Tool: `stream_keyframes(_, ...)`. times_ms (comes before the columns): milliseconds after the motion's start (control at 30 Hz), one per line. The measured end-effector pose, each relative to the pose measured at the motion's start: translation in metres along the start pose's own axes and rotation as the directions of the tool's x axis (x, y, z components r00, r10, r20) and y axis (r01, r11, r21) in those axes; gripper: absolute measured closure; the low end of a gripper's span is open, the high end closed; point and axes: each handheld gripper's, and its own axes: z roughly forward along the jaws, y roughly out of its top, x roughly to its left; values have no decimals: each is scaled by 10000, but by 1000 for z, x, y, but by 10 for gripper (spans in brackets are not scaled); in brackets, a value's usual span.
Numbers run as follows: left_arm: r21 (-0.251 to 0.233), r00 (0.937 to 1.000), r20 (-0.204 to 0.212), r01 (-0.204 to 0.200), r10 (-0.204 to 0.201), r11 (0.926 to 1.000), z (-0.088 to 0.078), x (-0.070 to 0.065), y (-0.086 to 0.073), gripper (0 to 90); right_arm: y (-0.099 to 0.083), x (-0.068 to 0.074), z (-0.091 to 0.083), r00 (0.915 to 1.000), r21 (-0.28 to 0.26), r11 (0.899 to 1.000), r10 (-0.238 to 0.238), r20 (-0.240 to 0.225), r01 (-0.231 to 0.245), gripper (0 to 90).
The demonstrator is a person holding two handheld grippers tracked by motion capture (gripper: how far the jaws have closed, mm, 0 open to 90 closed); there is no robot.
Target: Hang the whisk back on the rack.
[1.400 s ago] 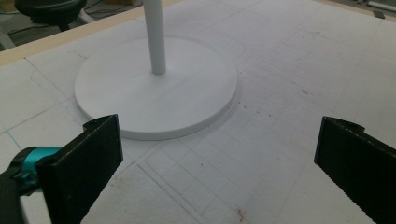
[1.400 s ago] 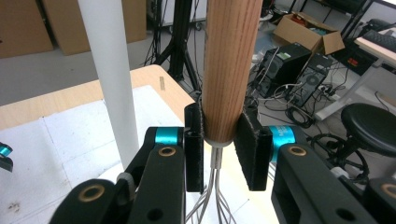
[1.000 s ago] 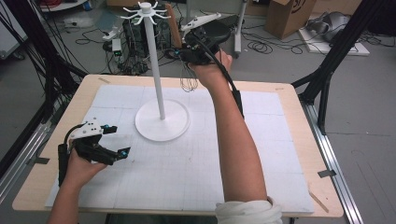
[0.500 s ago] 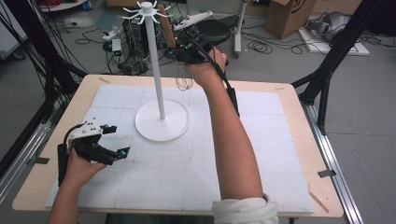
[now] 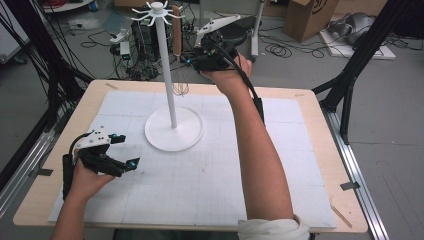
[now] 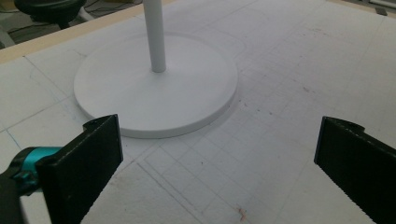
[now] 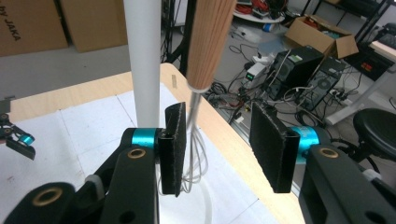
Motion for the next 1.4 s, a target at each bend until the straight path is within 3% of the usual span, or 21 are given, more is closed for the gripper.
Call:
stream_keyframes(367,52,10000,12,4,-4,10000,2,-1,0,16,-13,1,-20,9967,-476,9988,-124,-805,86,517)
stream_keyframes(533,49,10000,19,8,-8,10000,2,-1,0,16,-21,6,-25,9892,-735,9970,-330,-1428,227,496)
stream_keyframes(767,-47,10000,72,-53,53,10000,0,-1,0,17,-34,14,-35,9816,-1162,9926,-562,-1823,353,437)
stream_keyframes(933,-167,9999,98,-48,49,9998,-2,-1,1,17,-49,24,-44,9753,-1075,9929,-732,-2082,516,406)
stream_keyframes(1200,-348,9996,273,-65,74,9994,-4,-3,3,16,-77,30,-62,9704,-1441,9893,-560,-2350,222,354)
stream_keyframes(1400,-443,9992,380,-142,159,9989,-5,-4,4,16,-115,30,-79,9721,-1619,9860,-1,-2346,-390,311)
